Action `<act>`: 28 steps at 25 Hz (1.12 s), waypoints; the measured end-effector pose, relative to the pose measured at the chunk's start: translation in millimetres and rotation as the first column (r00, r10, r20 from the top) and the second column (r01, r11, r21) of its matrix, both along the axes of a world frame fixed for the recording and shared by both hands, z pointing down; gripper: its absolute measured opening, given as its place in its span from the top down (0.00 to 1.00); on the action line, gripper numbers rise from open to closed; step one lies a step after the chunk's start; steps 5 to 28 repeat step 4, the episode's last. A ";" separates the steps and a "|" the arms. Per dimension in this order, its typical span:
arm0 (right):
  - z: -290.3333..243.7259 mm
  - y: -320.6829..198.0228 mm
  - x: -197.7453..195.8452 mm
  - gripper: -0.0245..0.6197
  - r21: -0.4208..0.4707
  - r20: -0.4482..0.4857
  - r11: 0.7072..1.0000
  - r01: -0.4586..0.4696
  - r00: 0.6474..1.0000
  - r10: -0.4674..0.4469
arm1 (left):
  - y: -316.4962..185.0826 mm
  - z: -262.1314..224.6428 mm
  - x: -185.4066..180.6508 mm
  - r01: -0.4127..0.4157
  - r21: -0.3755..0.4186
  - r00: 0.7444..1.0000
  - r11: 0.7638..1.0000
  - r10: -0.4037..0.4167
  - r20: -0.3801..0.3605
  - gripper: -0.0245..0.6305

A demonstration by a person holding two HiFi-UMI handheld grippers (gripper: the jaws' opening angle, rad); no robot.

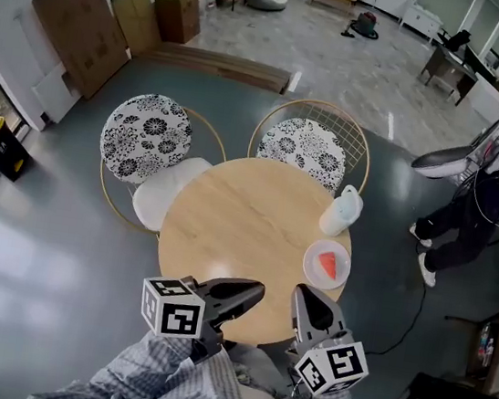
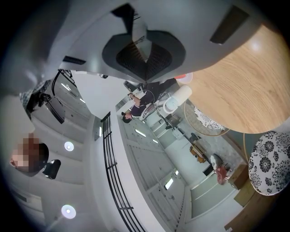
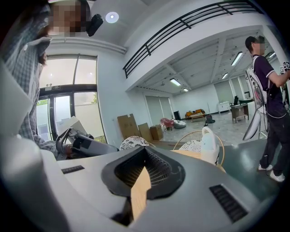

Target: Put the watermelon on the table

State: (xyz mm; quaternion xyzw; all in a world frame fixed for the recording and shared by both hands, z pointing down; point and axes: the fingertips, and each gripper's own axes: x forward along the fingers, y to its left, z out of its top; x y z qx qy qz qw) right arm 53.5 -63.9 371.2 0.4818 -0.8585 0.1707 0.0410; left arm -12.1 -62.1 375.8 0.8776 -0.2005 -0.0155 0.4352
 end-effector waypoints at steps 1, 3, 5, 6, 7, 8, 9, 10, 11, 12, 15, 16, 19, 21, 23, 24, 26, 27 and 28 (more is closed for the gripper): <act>0.8 0.1 -0.3 0.95 0.003 -0.002 1.000 0.005 1.000 -0.005 | -0.4 1.2 -0.1 0.002 -0.002 1.000 1.000 -0.002 0.005 0.95; 1.9 0.2 -0.7 0.95 0.004 -0.005 1.000 0.009 1.000 -0.009 | -0.9 3.5 -0.1 0.003 -0.005 1.000 1.000 -0.003 0.018 0.95; 2.3 0.2 -0.9 0.95 0.002 -0.005 1.000 0.009 1.000 -0.009 | -1.1 4.6 -0.1 0.003 -0.006 1.000 1.000 -0.003 0.025 0.95; 2.3 0.2 -0.9 0.95 0.002 -0.005 1.000 0.009 1.000 -0.009 | -1.1 4.6 -0.1 0.003 -0.006 1.000 1.000 -0.003 0.025 0.95; 2.3 0.2 -0.9 0.95 0.002 -0.005 1.000 0.009 1.000 -0.009 | -1.1 4.6 -0.1 0.003 -0.006 1.000 1.000 -0.003 0.025 0.95; 2.3 0.2 -0.9 0.95 0.002 -0.005 1.000 0.009 1.000 -0.009 | -1.1 4.6 -0.1 0.003 -0.006 1.000 1.000 -0.003 0.025 0.95; 2.3 0.2 -0.9 0.95 0.002 -0.005 1.000 0.009 1.000 -0.009 | -1.1 4.6 -0.1 0.003 -0.006 1.000 1.000 -0.003 0.025 0.95; 2.3 0.2 -0.9 0.95 0.002 -0.005 1.000 0.009 1.000 -0.009 | -1.1 4.6 -0.1 0.003 -0.006 1.000 1.000 -0.003 0.025 0.95; 2.3 0.2 -0.9 0.95 0.002 -0.005 1.000 0.009 1.000 -0.009 | -1.1 4.6 -0.1 0.003 -0.006 1.000 1.000 -0.003 0.025 0.95; 2.3 0.2 -0.9 0.95 0.002 -0.005 1.000 0.009 1.000 -0.009 | -1.1 4.6 -0.1 0.003 -0.006 1.000 1.000 -0.003 0.025 0.95; 2.3 0.2 -0.9 0.95 0.002 -0.005 1.000 0.009 1.000 -0.009 | -1.1 4.6 -0.1 0.003 -0.006 1.000 1.000 -0.003 0.025 0.95; 2.3 0.2 -0.9 0.95 0.002 -0.005 1.000 0.009 1.000 -0.009 | -1.1 4.6 -0.1 0.003 -0.006 1.000 1.000 -0.003 0.025 0.95; 2.3 0.2 -0.9 0.95 0.002 -0.005 1.000 0.009 1.000 -0.009 | -1.1 4.6 -0.1 0.003 -0.006 1.000 1.000 -0.003 0.025 0.95; 2.3 0.2 -0.9 0.95 0.002 -0.005 1.000 0.009 1.000 -0.009 | -1.1 4.6 -0.1 0.003 -0.006 1.000 1.000 -0.003 0.025 0.95; 2.3 0.2 -0.9 0.95 0.002 -0.005 1.000 0.009 1.000 -0.009 | -1.1 4.6 -0.1 0.003 -0.006 1.000 1.000 -0.003 0.025 0.95; 2.3 0.2 -0.9 0.95 0.002 -0.005 1.000 0.009 1.000 -0.009 | -1.1 4.6 -0.1 0.003 -0.006 1.000 1.000 -0.003 0.025 0.95; 2.3 0.2 -0.9 0.95 0.002 -0.005 1.000 0.009 1.000 -0.009 | -1.1 4.6 -0.1 0.003 -0.006 1.000 1.000 -0.003 0.025 0.95; 2.3 0.2 -0.9 0.95 0.002 -0.005 1.000 0.009 1.000 -0.009 | -1.1 4.6 -0.1 0.003 -0.006 1.000 1.000 -0.003 0.025 0.95; 2.3 0.2 -0.9 0.95 0.002 -0.005 1.000 0.009 1.000 -0.009 | -1.1 4.6 -0.1 0.003 -0.006 1.000 1.000 -0.003 0.025 0.95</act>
